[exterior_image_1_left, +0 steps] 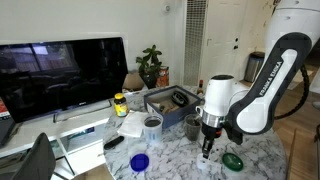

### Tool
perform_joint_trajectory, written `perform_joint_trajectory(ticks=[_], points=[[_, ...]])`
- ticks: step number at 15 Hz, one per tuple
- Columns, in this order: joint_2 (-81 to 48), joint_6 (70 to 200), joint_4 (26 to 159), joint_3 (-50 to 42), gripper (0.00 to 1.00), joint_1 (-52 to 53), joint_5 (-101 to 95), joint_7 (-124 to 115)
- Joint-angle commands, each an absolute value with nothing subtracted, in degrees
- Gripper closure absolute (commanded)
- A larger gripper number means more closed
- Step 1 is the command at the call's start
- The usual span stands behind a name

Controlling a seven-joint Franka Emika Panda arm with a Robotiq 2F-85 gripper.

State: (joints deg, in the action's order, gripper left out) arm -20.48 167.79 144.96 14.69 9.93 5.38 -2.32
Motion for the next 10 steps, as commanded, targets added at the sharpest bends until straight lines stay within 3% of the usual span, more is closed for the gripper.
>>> perform_joint_trajectory(ticks=[1, 10], points=[[-22.8, 170.9, 144.7, 17.4, 0.97, 7.3, 7.3, -0.2], [-23.7, 173.4, 144.6, 17.9, 0.97, 6.2, 6.4, -1.0]])
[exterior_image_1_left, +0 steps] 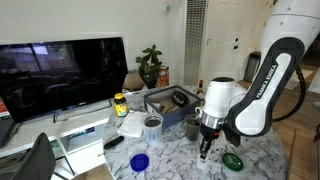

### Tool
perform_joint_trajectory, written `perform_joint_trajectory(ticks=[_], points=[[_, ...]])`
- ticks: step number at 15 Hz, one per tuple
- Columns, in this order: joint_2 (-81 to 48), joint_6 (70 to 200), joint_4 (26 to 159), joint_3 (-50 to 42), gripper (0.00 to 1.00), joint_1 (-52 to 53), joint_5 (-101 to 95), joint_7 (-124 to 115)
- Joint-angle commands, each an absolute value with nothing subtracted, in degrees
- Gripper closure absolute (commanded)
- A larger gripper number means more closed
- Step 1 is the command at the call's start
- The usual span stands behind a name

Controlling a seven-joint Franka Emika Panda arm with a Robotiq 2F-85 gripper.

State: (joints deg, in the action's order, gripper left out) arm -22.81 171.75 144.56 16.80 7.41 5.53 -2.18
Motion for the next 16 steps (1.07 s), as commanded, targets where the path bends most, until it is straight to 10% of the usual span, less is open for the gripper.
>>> perform_joint_trajectory(ticks=[1, 16], points=[[-23.7, 173.4, 144.6, 18.0, 0.97, 6.0, 6.4, -1.0], [-23.7, 172.3, 144.4, 20.9, 0.62, 2.5, 6.7, 0.2]])
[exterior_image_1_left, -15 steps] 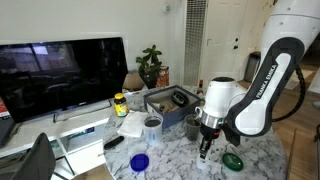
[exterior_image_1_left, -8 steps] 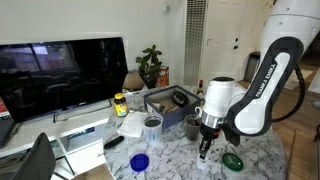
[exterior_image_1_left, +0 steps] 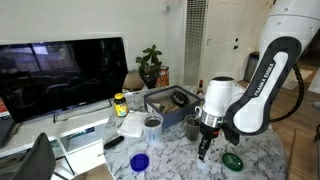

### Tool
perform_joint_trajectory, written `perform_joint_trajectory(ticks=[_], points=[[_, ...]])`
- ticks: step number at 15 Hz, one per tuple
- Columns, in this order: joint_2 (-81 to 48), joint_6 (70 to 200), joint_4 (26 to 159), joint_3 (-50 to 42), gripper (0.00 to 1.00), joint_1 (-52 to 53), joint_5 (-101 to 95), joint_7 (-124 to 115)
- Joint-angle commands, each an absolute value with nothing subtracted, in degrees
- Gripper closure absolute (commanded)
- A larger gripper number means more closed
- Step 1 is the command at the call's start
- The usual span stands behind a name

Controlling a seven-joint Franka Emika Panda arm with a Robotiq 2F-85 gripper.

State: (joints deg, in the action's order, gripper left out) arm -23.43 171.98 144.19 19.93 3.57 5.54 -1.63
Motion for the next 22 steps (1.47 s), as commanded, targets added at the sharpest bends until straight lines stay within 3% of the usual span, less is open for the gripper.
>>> perform_joint_trajectory(ticks=[1, 3, 4, 5, 6, 7, 8, 9, 10, 15, 22], points=[[-23.7, 172.3, 144.3, 21.0, 0.63, 2.4, 6.8, 0.3], [-23.8, 172.2, 144.2, 21.2, 0.63, 2.2, 6.8, 0.5], [-23.8, 172.0, 144.1, 21.8, 0.50, 1.8, 6.9, 1.0], [-23.8, 172.0, 144.1, 22.0, 0.55, 1.7, 6.9, 1.2], [-23.8, 172.1, 144.0, 22.3, 0.87, 1.5, 7.0, 1.3], [-23.8, 172.1, 144.0, 22.4, 0.62, 1.5, 6.9, 1.4], [-23.7, 172.0, 144.0, 22.4, 0.46, 1.6, 6.9, 1.3], [-23.4, 171.9, 144.0, 22.4, 0.36, 1.6, 6.8, 1.3], [-22.8, 171.4, 144.2, 21.9, 0.36, 2.0, 6.6, 1.0], [-19.8, 169.2, 144.9, 21.1, 0.02, 2.6, 6.5, 0.3], [-18.1, 163.3, 145.9, 23.4, 0.00, -0.9, 10.0, 5.3]])
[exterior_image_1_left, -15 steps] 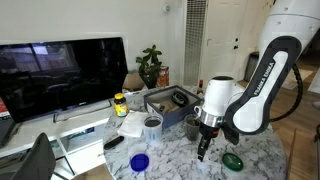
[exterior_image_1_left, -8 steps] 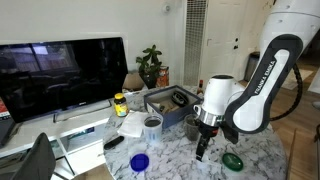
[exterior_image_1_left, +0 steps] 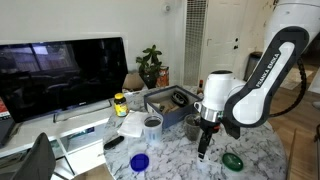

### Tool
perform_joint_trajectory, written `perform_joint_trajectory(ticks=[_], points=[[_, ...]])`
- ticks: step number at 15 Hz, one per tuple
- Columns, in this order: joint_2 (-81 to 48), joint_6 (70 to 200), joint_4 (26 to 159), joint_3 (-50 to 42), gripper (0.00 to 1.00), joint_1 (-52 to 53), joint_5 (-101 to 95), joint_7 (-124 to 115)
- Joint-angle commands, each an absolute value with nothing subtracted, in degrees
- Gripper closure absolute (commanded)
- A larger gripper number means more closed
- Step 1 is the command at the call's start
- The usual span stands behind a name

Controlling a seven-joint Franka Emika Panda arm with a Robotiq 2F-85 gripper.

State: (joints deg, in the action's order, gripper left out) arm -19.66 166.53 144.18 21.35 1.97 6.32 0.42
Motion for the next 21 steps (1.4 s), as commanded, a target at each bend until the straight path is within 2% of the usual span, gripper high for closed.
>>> perform_joint_trajectory(ticks=[1, 6, 10, 11, 12, 13, 21], points=[[-18.3, 162.5, 145.9, 24.2, 0.00, -2.1, 11.5, 7.4], [-20.5, 161.3, 146.2, 29.0, 0.02, -9.5, 20.7, 20.9], [-23.8, 160.9, 145.7, 30.8, 0.16, -13.0, 24.8, 27.8], [-24.3, 161.2, 145.9, 31.3, 0.14, -13.7, 25.5, 28.7], [-24.6, 161.7, 145.8, 31.1, 0.20, -13.8, 25.6, 28.6], [-24.8, 162.4, 146.0, 30.9, 0.16, -14.0, 25.7, 28.5], [-24.8, 169.6, 145.1, 25.7, 0.26, -6.9, 19.0, 20.0]])
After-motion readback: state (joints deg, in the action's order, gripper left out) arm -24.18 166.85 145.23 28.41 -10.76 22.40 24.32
